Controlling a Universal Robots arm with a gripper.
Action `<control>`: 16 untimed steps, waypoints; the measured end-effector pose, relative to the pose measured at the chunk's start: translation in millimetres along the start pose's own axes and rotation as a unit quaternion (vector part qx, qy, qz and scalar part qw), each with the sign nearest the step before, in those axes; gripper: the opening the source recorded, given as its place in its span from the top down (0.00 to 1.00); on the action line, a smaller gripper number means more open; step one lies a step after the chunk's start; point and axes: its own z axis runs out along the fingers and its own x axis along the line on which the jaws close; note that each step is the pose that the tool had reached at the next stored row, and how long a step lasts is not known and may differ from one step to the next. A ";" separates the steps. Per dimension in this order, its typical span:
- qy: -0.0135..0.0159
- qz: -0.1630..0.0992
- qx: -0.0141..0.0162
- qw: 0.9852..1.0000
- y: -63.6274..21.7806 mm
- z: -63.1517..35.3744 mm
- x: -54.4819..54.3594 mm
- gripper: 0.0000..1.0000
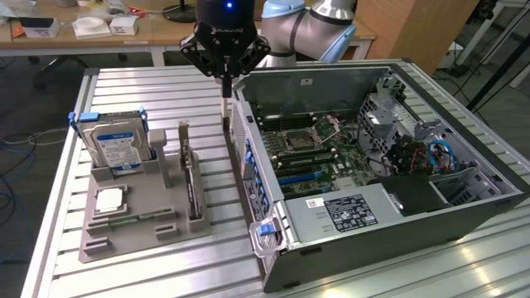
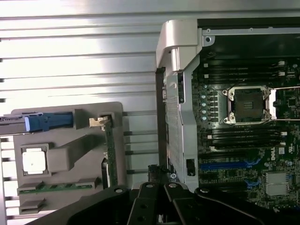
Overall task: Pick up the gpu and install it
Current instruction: 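Reach for the gpu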
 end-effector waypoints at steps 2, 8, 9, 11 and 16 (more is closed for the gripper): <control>0.000 0.000 0.000 1.000 -0.3 -0.1 3.9 0.89; 0.000 0.000 0.000 1.000 -1.2 -0.3 15.8 0.89; 0.000 0.000 0.000 1.000 -1.3 -0.3 17.6 0.89; 0.000 0.000 0.000 1.000 -1.6 -0.4 20.9 0.89; 0.000 0.000 0.000 1.000 -2.2 -0.6 28.7 0.89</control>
